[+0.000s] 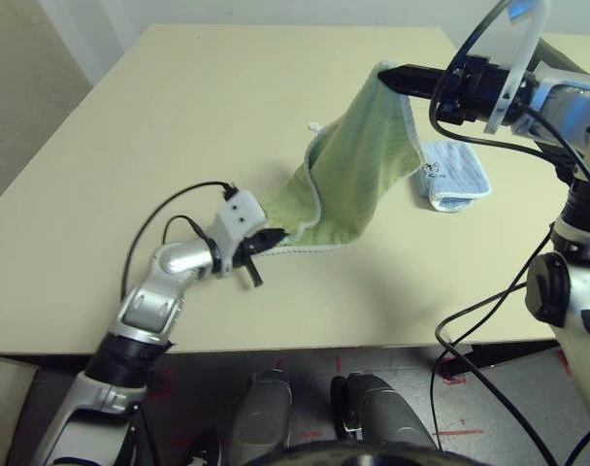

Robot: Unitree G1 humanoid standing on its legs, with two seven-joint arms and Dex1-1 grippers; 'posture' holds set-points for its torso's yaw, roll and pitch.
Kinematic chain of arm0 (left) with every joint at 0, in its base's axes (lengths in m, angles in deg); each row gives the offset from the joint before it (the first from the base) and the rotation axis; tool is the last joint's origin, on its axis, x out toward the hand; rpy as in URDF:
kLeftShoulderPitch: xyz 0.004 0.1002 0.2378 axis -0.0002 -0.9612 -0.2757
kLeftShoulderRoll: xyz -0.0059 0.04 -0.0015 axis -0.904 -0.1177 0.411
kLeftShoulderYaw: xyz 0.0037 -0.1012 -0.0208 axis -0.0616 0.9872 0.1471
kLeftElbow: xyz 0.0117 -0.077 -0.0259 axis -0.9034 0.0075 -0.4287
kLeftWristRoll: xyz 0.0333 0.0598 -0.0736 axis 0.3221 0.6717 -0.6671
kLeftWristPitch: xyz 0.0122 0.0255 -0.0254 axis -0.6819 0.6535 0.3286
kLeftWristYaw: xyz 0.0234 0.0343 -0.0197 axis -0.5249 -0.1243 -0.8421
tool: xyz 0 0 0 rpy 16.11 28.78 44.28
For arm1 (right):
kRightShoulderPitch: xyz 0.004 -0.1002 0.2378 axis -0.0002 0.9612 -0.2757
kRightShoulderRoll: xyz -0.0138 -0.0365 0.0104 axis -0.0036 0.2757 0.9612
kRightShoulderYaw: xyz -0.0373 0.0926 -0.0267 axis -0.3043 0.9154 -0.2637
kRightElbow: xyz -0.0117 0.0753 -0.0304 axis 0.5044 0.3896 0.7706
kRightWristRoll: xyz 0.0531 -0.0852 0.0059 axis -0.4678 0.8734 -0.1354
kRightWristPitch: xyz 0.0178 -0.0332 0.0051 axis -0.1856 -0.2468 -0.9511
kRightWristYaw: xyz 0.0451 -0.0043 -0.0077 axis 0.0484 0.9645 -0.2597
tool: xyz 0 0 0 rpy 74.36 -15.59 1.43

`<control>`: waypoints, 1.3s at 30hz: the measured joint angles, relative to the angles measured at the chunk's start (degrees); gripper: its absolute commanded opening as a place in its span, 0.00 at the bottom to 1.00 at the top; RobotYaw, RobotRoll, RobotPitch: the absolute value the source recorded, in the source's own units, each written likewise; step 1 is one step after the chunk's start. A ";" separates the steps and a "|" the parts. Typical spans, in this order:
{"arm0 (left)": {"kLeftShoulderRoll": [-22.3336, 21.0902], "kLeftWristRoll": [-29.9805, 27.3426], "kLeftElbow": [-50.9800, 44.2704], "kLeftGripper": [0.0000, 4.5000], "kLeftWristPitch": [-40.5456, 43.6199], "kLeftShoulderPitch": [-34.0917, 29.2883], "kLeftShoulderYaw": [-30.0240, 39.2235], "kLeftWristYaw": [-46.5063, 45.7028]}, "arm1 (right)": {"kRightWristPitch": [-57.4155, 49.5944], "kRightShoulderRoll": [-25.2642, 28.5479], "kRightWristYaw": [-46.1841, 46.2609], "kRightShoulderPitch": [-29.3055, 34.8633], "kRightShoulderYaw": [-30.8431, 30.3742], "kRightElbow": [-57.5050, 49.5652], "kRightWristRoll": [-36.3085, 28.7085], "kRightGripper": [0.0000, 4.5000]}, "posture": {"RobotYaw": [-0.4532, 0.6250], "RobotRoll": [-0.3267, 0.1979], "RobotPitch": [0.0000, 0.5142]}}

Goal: Fold the towel and set it aside.

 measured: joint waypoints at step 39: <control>-16.78 -5.08 39.05 0.01 -10.81 20.71 13.25 13.84 | 24.98 20.76 -30.75 15.10 -18.18 6.78 21.78 0.00 | 0.52 0.62 0.16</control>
